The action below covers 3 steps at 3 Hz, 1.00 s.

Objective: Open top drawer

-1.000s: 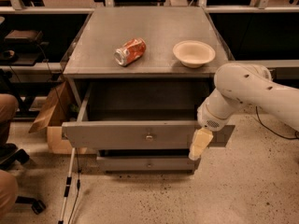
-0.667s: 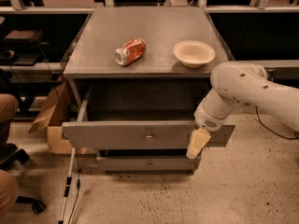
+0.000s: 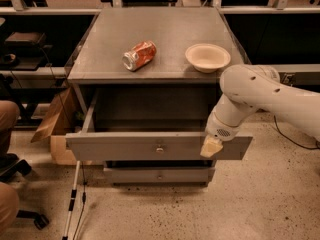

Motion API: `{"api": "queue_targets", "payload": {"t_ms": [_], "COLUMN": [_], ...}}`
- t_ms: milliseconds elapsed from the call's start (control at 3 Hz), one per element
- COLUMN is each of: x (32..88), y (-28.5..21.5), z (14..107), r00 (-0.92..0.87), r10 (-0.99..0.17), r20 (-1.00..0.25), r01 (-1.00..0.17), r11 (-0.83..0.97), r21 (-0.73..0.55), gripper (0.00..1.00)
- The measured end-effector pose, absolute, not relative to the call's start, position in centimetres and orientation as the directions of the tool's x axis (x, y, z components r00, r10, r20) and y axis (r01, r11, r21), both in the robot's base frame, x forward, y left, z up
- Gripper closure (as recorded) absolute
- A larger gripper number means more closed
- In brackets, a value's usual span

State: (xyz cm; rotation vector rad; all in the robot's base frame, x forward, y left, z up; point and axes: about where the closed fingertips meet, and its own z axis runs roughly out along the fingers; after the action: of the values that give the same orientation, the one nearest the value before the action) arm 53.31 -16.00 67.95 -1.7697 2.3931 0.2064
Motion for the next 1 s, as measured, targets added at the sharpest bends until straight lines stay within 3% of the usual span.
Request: {"api": "queue_targets", "payload": {"t_ms": [667, 1000], "x": [53.2, 51.7], "y": [-16.3, -17.7], "z": [68.3, 68.6], "r00": [-0.29, -0.29], "r10": [-0.936, -0.938], "r20": [-0.2, -0.19], "r01": [-0.956, -0.957], "r11": [0.292, 0.289], "r21": [0.021, 0.031], "gripper": [1.0, 1.0]}}
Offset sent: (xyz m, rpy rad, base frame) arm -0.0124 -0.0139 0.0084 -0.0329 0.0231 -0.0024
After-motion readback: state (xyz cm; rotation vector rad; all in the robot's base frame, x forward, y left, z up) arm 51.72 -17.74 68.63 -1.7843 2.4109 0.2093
